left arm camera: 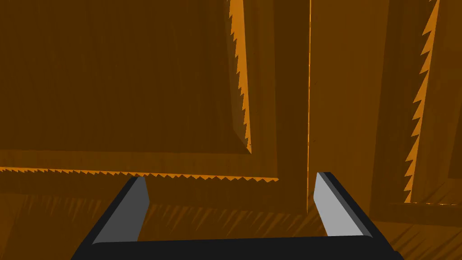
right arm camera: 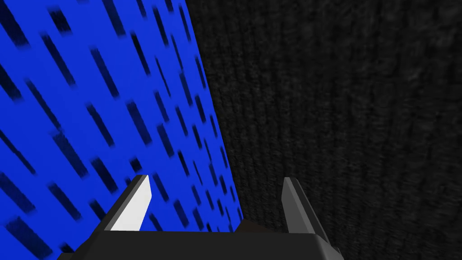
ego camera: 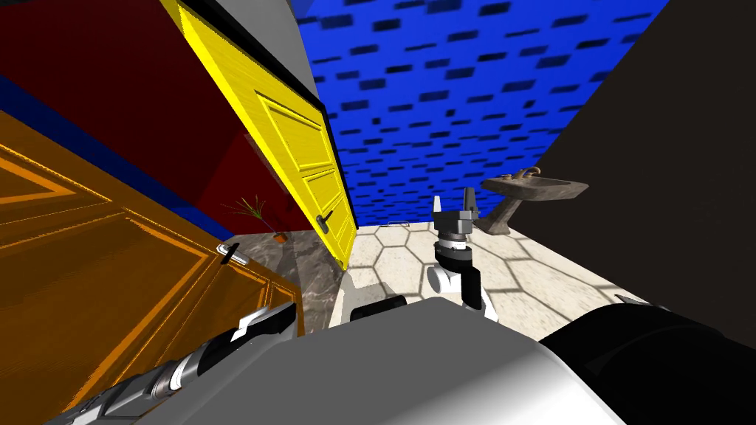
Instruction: Push the door open
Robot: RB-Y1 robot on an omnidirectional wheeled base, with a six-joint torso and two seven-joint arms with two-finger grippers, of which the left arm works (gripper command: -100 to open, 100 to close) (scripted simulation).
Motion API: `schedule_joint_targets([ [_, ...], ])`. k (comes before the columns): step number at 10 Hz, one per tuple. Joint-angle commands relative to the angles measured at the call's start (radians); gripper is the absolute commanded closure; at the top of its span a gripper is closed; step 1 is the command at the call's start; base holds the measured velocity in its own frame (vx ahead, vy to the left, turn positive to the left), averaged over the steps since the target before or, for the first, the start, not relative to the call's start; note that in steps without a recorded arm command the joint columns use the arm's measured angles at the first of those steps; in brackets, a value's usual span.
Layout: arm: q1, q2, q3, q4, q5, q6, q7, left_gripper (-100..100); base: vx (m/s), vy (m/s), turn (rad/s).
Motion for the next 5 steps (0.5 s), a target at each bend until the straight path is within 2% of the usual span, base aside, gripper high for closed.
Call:
schedule_joint_targets([
  [1, -0.007, 0.016, -0.006, 0.014, 0.003, -0.011, -0.006, -100, 0.036, 0.087, 0.005],
  [3, -0.017, 0.012, -0.004, 0.027, 0.008, -0.026, -0.015, -100, 0.033, 0.132, -0.023],
  [5, -0.039, 0.002, 0.002, 0.055, 0.019, -0.056, -0.033, -100, 0.077, 0.169, -0.035],
])
